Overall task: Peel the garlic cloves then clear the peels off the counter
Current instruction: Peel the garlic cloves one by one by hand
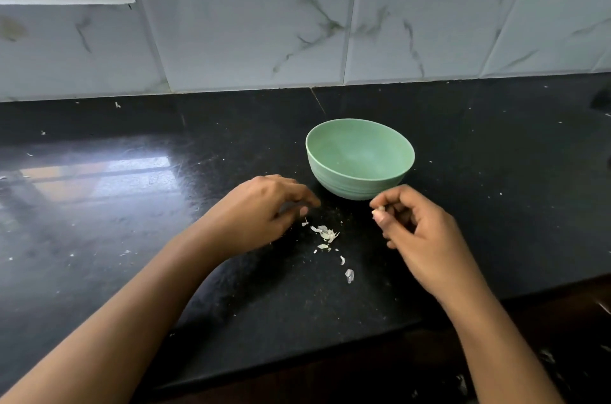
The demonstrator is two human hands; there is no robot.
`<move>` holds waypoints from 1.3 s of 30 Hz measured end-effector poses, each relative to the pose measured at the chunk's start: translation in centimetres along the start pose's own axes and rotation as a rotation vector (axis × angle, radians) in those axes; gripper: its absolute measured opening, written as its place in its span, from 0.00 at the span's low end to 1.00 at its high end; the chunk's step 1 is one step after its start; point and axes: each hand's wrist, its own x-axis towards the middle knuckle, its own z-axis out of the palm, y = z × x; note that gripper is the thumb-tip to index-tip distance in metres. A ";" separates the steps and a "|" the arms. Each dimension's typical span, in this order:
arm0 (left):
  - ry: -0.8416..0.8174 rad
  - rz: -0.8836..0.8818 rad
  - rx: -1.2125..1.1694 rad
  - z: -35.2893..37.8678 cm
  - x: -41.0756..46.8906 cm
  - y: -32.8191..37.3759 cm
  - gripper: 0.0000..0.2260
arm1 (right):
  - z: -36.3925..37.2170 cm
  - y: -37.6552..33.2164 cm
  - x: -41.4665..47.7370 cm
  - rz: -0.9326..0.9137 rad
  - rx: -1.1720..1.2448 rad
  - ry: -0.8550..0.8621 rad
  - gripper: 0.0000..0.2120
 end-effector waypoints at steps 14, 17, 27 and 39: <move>0.014 -0.017 0.007 1.4 0.6 0.0 0.19 | -0.4 -0.7 2.5 0.249 0.239 -0.257 0.04; -0.013 -0.027 0.036 1.3 0.6 -0.4 0.16 | -0.2 -0.5 1.8 0.251 0.254 -0.295 0.02; -0.116 -0.021 0.073 1.8 0.7 -0.9 0.17 | -0.7 -1.6 2.6 -0.035 -0.360 -0.263 0.04; -0.132 0.004 0.079 1.9 0.7 -1.1 0.18 | -0.7 -1.0 3.0 -0.427 -0.465 -0.135 0.05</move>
